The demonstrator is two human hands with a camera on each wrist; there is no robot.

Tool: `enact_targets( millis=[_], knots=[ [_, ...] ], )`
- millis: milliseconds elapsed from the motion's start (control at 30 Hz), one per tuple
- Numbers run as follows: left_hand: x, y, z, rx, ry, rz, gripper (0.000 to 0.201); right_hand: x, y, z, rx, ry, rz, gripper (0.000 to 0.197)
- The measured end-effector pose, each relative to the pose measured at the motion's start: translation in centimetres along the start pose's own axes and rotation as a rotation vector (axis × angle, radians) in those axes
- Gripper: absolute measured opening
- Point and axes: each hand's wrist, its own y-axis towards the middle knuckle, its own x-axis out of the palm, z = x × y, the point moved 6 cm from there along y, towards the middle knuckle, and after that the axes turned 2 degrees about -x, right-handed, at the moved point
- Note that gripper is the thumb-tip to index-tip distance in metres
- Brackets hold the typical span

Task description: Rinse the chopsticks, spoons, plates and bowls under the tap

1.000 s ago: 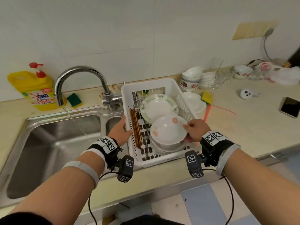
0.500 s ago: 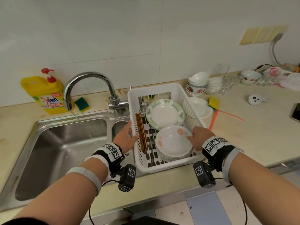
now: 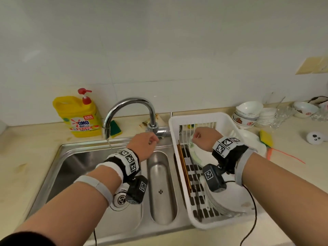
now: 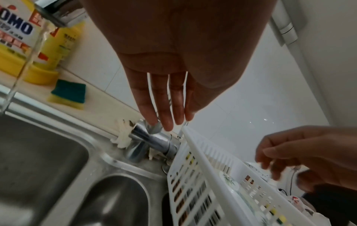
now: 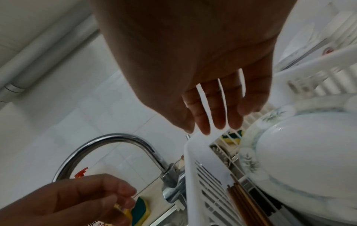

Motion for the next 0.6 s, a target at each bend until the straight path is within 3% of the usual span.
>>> enact_targets(
  millis=[67, 333, 600],
  knots=[
    [-1.0, 1.1, -1.1, -0.001, -0.002, 0.004, 0.018, 0.0, 2.3, -1.8, -0.043, 0.042, 0.022, 0.012],
    [-2.7, 3.4, -3.9, -0.074, -0.016, 0.016, 0.016, 2.0, 11.2, -5.4, -0.078, -0.033, -0.001, 0.054],
    [-2.4, 5.5, -5.3, -0.173, -0.023, 0.015, 0.017, 3.8, 15.9, -6.8, -0.046, -0.168, -0.049, 0.054]
  ],
)
